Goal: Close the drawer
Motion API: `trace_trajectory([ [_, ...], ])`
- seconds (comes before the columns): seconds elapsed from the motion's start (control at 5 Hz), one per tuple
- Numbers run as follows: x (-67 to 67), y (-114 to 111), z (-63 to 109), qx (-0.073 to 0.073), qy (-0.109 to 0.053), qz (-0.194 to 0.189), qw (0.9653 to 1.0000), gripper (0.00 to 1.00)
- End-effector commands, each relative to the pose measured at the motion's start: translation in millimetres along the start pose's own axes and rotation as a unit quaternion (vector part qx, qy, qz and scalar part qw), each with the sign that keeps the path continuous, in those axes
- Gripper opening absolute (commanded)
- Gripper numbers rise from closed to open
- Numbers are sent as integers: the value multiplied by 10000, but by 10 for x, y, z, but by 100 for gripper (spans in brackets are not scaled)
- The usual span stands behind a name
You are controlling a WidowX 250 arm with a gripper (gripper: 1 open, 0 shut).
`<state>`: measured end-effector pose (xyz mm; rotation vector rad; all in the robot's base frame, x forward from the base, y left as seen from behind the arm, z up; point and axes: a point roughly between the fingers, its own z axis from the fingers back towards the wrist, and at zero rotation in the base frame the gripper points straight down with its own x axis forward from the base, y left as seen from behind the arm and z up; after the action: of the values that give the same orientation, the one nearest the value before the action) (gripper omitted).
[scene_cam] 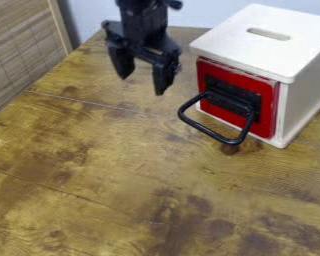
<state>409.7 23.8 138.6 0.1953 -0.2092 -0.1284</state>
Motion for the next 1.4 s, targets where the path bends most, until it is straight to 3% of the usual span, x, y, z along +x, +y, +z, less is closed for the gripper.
trace_trajectory([
  [0.0,10,261,318,251,-541,215,9980,100],
  [0.6,-88,389,152,391,-453,212,9980,100],
  [0.8,-66,477,81,477,-414,295,9976,100],
  [1.2,31,397,155,443,-451,-101,9979,100],
])
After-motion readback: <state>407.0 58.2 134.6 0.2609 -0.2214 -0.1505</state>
